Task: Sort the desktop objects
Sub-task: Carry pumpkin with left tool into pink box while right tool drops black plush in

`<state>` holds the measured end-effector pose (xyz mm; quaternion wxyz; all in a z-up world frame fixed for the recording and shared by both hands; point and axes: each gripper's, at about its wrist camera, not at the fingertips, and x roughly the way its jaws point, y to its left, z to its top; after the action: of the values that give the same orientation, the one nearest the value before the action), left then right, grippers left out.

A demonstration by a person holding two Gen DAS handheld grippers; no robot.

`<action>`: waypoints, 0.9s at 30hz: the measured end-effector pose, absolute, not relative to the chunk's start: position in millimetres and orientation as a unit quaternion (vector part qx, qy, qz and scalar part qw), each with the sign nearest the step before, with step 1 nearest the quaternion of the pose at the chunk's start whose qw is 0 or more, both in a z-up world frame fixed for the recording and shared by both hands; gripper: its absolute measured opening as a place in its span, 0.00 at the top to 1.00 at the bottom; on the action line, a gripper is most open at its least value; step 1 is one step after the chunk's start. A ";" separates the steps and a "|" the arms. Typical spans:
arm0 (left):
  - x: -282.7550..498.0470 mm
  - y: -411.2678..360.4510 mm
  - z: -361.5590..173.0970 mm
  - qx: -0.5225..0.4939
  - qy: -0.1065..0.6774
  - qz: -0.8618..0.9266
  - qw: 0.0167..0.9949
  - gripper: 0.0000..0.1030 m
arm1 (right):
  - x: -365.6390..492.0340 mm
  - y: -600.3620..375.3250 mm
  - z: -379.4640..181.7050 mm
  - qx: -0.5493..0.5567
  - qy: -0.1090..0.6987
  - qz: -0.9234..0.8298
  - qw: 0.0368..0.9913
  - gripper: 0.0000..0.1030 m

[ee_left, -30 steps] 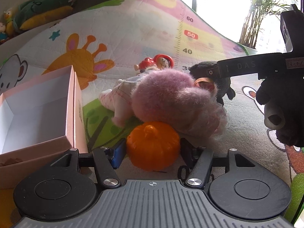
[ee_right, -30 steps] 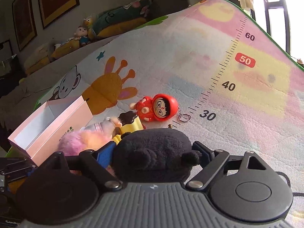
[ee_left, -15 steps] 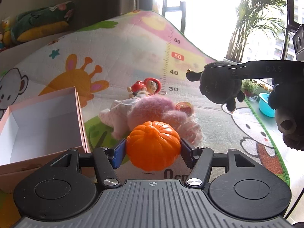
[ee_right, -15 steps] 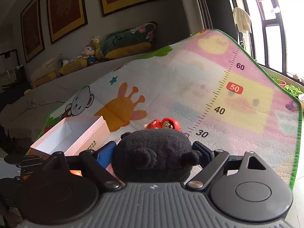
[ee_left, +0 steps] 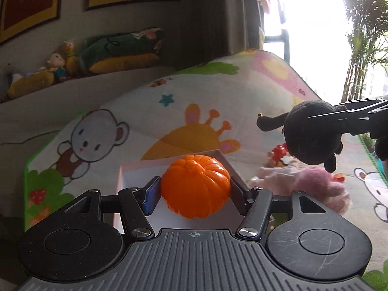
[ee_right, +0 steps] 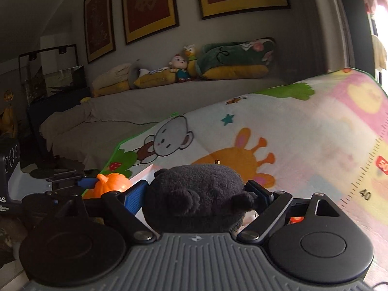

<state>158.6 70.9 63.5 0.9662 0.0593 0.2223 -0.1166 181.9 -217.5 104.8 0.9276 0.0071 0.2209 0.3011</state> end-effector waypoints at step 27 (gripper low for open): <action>226.2 100.3 12.3 0.084 0.365 -0.138 0.917 0.36 | 252.8 -123.5 31.4 -0.064 0.339 0.333 0.878 0.16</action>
<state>226.2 100.3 12.3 0.9167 0.0841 0.3654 -0.1380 252.8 -123.5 31.4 0.8777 -0.0644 0.3390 0.3327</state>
